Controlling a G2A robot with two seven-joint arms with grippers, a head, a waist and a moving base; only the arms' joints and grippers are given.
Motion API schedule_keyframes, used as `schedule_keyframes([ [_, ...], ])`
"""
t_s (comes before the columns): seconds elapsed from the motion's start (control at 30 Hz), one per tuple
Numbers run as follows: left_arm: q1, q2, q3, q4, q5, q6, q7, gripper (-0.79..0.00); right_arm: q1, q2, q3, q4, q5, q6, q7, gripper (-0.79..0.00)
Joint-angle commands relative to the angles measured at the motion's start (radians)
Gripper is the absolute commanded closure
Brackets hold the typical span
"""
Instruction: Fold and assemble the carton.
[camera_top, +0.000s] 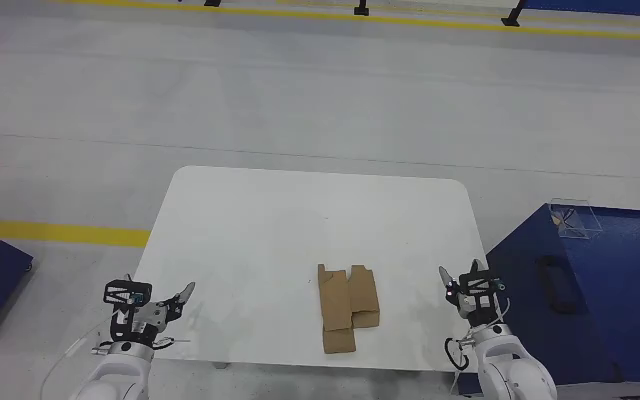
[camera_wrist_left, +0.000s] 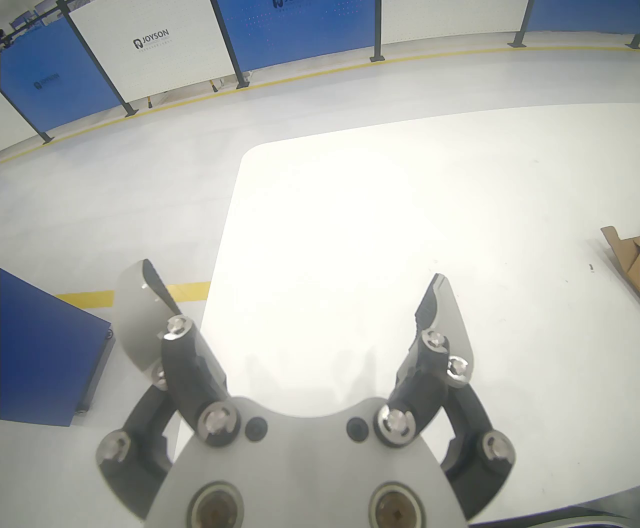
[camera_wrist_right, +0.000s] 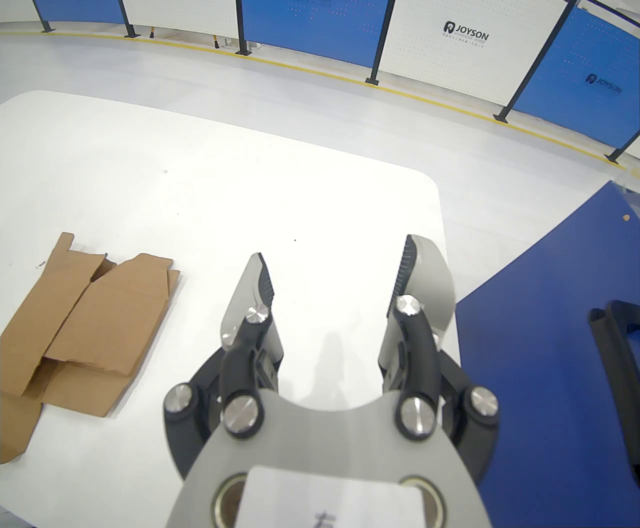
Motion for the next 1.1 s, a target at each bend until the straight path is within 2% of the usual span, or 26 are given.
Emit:
schedule_keyframes([
  [0.0,0.0,0.0,0.0,0.0,0.0,0.0,0.0,-0.784,0.0,0.0,0.0,0.0,0.0,0.0,0.0,-0.511],
  [0.27,0.0,0.0,0.0,0.0,0.0,0.0,0.0,-0.784,0.0,0.0,0.0,0.0,0.0,0.0,0.0,-0.514],
  [0.3,0.0,0.0,0.0,0.0,0.0,0.0,0.0,-0.785,0.0,0.0,0.0,0.001,0.002,-0.001,0.002,-0.785],
  [0.33,0.0,0.0,0.0,0.0,0.0,0.0,0.0,-0.785,0.002,0.0,0.001,0.003,0.019,-0.009,0.034,-0.785],
  [0.43,0.0,0.0,0.0,0.0,0.0,0.0,0.0,-0.785,0.048,0.005,0.031,-0.024,0.233,-0.143,0.336,-0.785],
  [0.57,0.0,0.0,0.0,0.0,0.0,0.0,0.0,-0.785,0.192,0.021,0.101,0.039,0.696,-0.293,0.833,-0.785],
  [0.67,0.0,0.0,0.0,0.0,0.0,0.0,0.0,-0.785,0.347,0.039,0.123,0.18,1.03,-0.296,1.23,-0.785],
  [0.77,0.0,0.0,0.0,0.0,0.0,0.0,0.0,-0.785,0.524,0.052,0.084,0.391,1.242,-0.25,1.535,-0.785],
  [0.93,0.0,0.0,0.0,0.0,0.0,0.0,0.0,-0.785,0.731,0.066,-0.135,0.722,1.372,-0.272,1.536,-0.785],
  [1.07,0.0,0.0,0.0,0.0,0.0,0.0,0.0,-0.785,0.831,0.071,-0.274,0.866,1.438,-0.284,1.536,-0.785],
])
